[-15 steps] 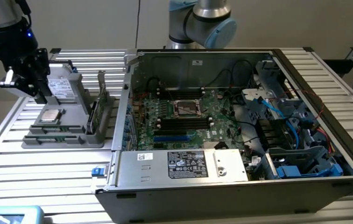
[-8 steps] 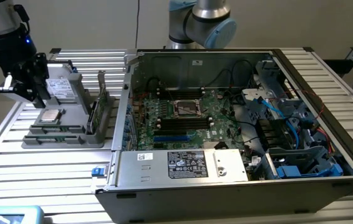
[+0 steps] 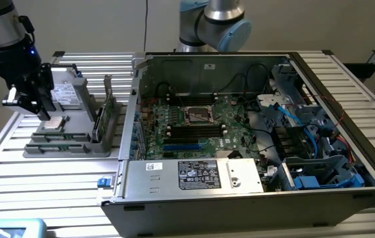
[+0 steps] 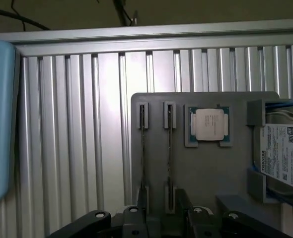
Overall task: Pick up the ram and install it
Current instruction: 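Pick up the ram and move it above insertion slot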
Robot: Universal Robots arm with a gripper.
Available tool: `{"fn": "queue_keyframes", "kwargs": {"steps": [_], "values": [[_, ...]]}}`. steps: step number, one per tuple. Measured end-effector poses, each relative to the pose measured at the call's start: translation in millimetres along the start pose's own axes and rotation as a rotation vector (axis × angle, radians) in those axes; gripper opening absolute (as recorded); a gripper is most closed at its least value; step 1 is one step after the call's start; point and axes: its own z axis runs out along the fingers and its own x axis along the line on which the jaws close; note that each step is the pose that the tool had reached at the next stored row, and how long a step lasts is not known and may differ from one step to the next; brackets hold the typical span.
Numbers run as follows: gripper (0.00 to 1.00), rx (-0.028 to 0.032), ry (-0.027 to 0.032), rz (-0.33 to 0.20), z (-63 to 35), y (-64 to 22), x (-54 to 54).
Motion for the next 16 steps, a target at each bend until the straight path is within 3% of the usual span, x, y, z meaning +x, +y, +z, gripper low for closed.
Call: {"fn": "queue_keyframes", "kwargs": {"steps": [16], "values": [[0.36,0.0003,-0.0001,-0.013,28.9,-1.2,12.2]]}}
